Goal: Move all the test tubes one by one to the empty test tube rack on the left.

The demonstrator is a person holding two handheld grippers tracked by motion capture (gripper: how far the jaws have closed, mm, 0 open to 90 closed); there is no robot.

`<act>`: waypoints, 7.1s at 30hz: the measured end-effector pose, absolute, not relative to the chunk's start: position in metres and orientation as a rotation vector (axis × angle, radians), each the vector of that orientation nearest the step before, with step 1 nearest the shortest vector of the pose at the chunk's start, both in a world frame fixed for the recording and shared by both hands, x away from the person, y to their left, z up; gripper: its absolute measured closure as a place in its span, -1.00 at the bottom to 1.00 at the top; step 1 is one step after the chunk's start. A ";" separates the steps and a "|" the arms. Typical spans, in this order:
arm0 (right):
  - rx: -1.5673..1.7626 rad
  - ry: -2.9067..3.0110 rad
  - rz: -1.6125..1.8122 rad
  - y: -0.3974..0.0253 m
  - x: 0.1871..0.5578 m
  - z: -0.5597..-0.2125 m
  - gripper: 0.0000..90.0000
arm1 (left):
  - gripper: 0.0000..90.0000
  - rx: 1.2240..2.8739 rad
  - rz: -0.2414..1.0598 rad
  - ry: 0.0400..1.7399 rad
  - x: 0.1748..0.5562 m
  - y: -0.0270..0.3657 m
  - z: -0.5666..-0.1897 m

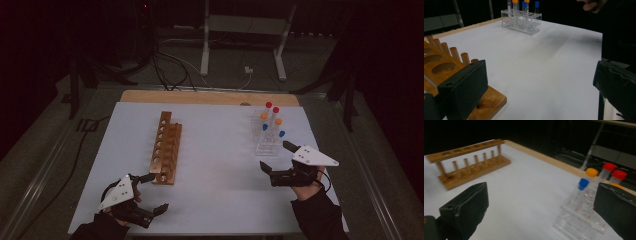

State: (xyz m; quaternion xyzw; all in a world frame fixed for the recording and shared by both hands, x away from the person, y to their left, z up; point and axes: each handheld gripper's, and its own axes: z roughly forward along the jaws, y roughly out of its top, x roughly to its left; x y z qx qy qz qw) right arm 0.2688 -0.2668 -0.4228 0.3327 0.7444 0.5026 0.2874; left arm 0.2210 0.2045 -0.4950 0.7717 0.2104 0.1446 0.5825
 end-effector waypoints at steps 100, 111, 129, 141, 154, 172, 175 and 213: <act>1.150 1.992 1.133 -0.276 0.323 -0.402 0.71 | -0.99 1.777 0.270 0.467 0.220 0.198 -0.475; 1.017 2.217 1.143 -0.227 0.307 -0.426 0.71 | -0.99 1.800 0.238 0.457 0.235 0.184 -0.448; 0.874 2.368 1.195 -0.192 0.287 -0.433 0.71 | -0.99 1.854 0.177 0.405 0.264 0.139 -0.423; 0.828 2.407 1.216 -0.181 0.280 -0.432 0.71 | -0.90 1.866 0.149 0.394 0.283 0.099 -0.418; 0.808 2.432 1.234 -0.176 0.276 -0.432 0.71 | -0.57 1.867 0.143 0.370 0.296 0.064 -0.418; 0.798 2.440 1.242 -0.174 0.276 -0.432 0.71 | 0.31 1.938 0.179 0.347 0.303 0.040 -0.425; 0.801 2.440 1.242 -0.175 0.276 -0.432 0.71 | 0.43 1.951 0.181 0.338 0.304 0.039 -0.427; 0.890 2.323 1.325 -0.182 0.276 -0.424 -0.99 | 0.72 1.939 0.313 0.389 0.321 0.074 -0.398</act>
